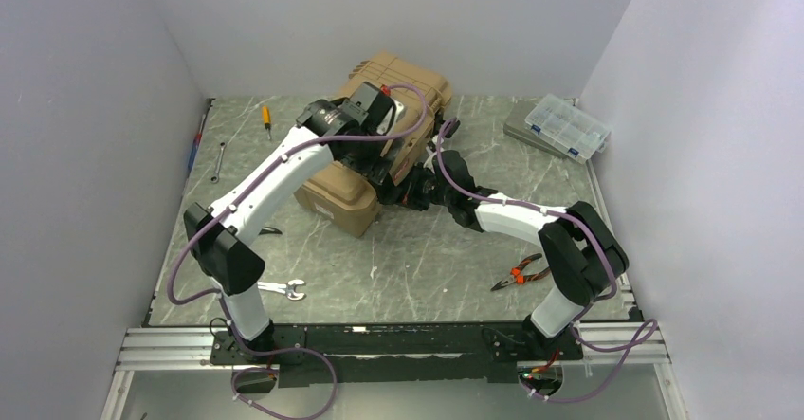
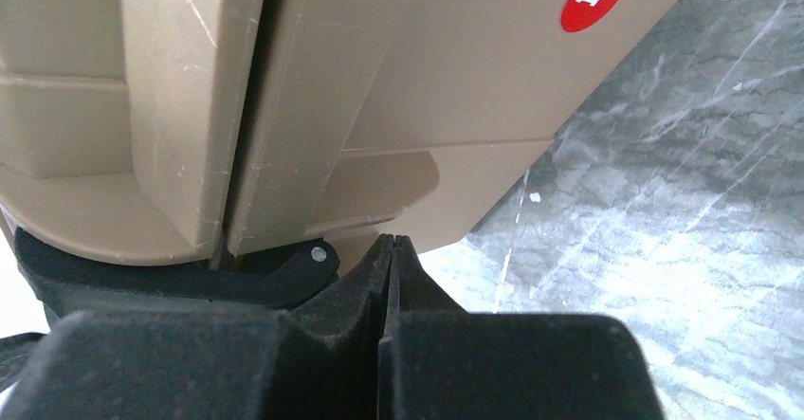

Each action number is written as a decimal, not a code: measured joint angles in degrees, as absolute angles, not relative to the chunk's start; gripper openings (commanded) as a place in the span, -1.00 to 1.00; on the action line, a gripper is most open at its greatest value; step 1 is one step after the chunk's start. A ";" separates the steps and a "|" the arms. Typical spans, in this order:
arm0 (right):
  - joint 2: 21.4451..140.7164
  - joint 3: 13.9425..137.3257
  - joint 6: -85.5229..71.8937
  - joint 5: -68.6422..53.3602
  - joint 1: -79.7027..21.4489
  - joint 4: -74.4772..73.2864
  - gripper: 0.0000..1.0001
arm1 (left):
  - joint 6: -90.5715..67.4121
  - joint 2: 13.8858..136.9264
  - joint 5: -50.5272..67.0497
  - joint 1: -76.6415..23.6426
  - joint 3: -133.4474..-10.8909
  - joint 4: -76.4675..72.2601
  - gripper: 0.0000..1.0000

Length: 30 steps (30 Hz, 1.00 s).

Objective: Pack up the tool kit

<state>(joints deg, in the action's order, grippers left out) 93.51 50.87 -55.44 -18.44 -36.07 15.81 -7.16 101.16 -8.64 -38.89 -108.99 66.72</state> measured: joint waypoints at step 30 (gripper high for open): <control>71.29 52.47 -46.22 -6.15 -35.24 3.42 -1.00 | -6.83 101.47 -16.86 -40.97 -107.07 65.54 0.29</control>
<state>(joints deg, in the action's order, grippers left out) 71.29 52.47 -46.22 -6.15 -35.24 3.42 -6.83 101.47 -16.86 -40.97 -107.07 65.54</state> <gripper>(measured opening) 0.007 0.650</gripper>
